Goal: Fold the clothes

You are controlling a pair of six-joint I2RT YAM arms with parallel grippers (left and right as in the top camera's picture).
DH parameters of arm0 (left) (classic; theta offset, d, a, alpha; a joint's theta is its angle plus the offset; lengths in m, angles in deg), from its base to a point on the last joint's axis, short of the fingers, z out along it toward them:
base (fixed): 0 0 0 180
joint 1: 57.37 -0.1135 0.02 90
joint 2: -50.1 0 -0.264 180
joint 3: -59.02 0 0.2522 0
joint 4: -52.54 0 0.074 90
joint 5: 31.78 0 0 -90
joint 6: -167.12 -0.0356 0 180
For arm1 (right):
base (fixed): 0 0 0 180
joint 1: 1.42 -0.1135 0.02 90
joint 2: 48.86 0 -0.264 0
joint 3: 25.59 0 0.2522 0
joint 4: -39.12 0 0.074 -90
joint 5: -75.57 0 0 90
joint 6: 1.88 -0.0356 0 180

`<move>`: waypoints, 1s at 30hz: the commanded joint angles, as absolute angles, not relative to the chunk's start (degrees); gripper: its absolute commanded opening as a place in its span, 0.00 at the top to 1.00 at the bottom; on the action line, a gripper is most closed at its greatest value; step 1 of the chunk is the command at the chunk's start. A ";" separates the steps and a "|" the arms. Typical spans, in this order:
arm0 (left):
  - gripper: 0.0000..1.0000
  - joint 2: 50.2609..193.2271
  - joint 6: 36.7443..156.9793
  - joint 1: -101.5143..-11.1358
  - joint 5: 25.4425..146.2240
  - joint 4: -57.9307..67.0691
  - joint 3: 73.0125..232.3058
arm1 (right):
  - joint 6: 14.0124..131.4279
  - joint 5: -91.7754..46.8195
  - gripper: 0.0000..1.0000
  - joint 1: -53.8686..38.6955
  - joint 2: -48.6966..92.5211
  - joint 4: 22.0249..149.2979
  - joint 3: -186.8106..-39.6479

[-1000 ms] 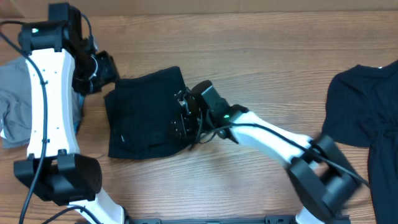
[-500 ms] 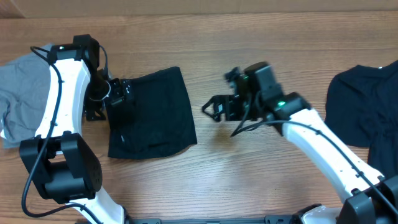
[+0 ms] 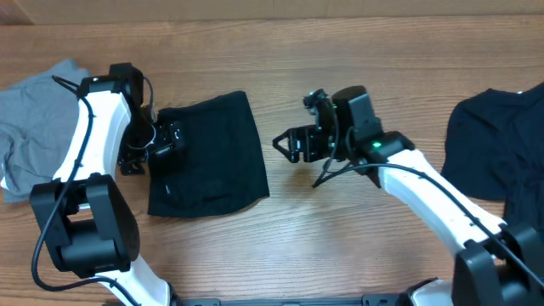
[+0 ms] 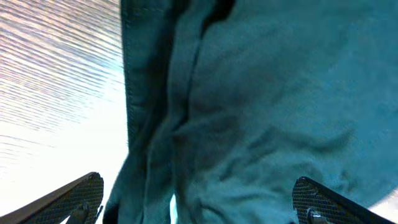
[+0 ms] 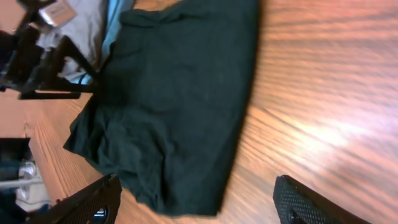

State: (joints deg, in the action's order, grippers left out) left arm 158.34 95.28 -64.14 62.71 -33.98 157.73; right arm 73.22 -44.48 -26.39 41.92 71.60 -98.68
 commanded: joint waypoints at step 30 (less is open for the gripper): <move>0.00 158.47 92.96 -64.34 65.68 -19.51 145.88 | 68.59 -42.29 0.96 -34.85 63.39 38.16 -98.33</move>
